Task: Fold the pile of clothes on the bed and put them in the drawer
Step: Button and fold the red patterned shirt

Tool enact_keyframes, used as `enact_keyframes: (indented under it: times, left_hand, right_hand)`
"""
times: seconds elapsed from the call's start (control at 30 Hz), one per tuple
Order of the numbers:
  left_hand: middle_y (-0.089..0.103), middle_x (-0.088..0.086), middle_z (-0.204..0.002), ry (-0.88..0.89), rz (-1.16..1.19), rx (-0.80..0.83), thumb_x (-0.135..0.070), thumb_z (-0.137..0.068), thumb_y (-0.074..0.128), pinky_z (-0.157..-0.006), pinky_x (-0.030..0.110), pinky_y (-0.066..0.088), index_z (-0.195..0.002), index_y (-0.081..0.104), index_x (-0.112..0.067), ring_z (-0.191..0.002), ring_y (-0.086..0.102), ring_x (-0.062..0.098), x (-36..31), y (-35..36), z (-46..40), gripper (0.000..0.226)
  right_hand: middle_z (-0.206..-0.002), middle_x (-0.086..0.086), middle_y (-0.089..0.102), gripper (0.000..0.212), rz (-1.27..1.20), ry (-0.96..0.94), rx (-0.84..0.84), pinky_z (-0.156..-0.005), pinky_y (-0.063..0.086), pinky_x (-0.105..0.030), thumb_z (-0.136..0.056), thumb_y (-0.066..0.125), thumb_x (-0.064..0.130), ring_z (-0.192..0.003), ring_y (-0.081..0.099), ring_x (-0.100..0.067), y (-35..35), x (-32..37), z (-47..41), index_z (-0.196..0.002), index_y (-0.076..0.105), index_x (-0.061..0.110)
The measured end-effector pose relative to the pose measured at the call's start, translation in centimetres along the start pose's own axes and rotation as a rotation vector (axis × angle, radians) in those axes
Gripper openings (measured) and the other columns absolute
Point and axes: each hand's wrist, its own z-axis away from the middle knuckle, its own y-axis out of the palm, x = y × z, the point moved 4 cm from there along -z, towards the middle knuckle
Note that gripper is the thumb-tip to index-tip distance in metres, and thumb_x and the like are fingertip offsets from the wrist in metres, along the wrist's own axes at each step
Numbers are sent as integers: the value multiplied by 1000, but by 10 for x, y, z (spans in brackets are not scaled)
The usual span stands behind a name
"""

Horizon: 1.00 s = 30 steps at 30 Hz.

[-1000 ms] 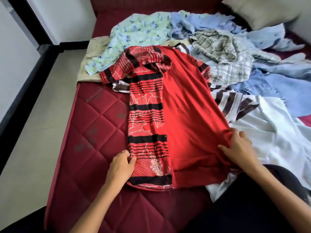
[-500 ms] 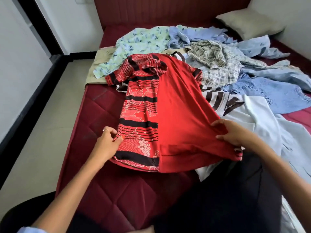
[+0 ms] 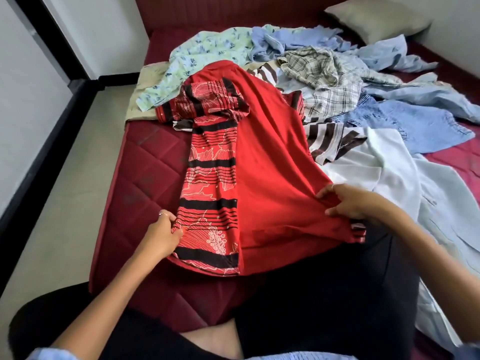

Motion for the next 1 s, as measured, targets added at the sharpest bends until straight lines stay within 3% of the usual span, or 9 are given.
enact_keyframes:
  times: [0.17, 0.3, 0.37, 0.47, 0.53, 0.63, 0.7, 0.87, 1.0]
  left_hand:
    - [49, 13, -135, 171, -248, 25, -32, -93, 56, -101, 41, 40, -136, 41, -12, -124, 48, 34, -56, 18, -1, 50]
    - [65, 9, -103, 153, 345, 365, -47, -95, 50, -83, 36, 51, -106, 56, -19, -92, 64, 25, -128, 40, 17, 30]
    - [64, 7, -96, 24, 621, 560, -57, -92, 47, -79, 36, 53, -100, 58, -18, -82, 62, 21, -155, 54, 28, 42]
    - [62, 3, -76, -18, 726, 575, -67, -86, 49, -61, 31, 53, -93, 64, -16, -66, 60, 19, -179, 69, 24, 54]
    - [64, 4, -76, -16, 772, 475, -63, -83, 58, -62, 33, 56, -95, 65, -12, -66, 62, 19, -183, 71, 17, 54]
    - [69, 10, -91, 9, 793, 413, -42, -87, 66, -71, 41, 59, -100, 62, -9, -82, 67, 23, -179, 72, 11, 36]
    - [63, 2, -71, 41, 793, 400, -16, -95, 57, -62, 32, 52, -86, 59, -13, -67, 60, 15, -173, 72, 5, 10]
    - [54, 5, -68, 92, 672, 359, -3, -98, 46, -69, 29, 43, -80, 57, -12, -65, 50, 15, -161, 58, -2, 23]
    - [59, -13, -53, 208, 641, 455, -2, -98, 44, -59, 13, 44, -86, 60, -16, -52, 52, -3, -166, 38, 12, 24]
  right_hand:
    - [-133, -10, 52, 55, -53, -76, -73, -88, 37, -22, -83, 60, 1, -121, 50, -24, 12, 36, 7, -135, 47, 16]
    - [-139, -10, 49, 67, -15, -276, -152, -103, 34, -24, -79, 53, -4, -129, 46, -24, 25, 77, 14, -143, 40, 14]
    - [-132, -14, 55, 71, -18, -314, -143, -89, 36, -21, -82, 50, -3, -123, 51, -27, 34, 94, 15, -148, 30, 14]
    - [-108, -25, 61, 69, -303, -333, -92, -78, 46, -36, -84, 45, 2, -99, 62, -37, 46, 105, 5, -147, 18, 9]
    - [-89, -15, 58, 62, -665, -324, -50, -64, 50, -34, -89, 45, 1, -73, 61, -21, 45, 105, 2, -144, 19, 11]
    - [-66, -3, 45, 45, -886, -320, 32, -43, 32, -14, -96, 44, -1, -45, 39, 0, 34, 99, 1, -136, 35, 18]
    - [-73, -10, 61, 39, -894, -304, 73, -38, 32, -16, -94, 46, 2, -41, 45, -6, 22, 94, -5, -129, 46, 20]
    - [-79, -9, 63, 14, -1292, -12, -123, -44, 37, -17, -99, 44, 17, -51, 46, -12, -16, 60, -84, -102, 55, 9]
    - [-77, -10, 57, 37, -1464, 134, -57, -58, 49, -22, -99, 42, 44, -63, 54, -17, -31, 47, -160, -83, 48, 11]
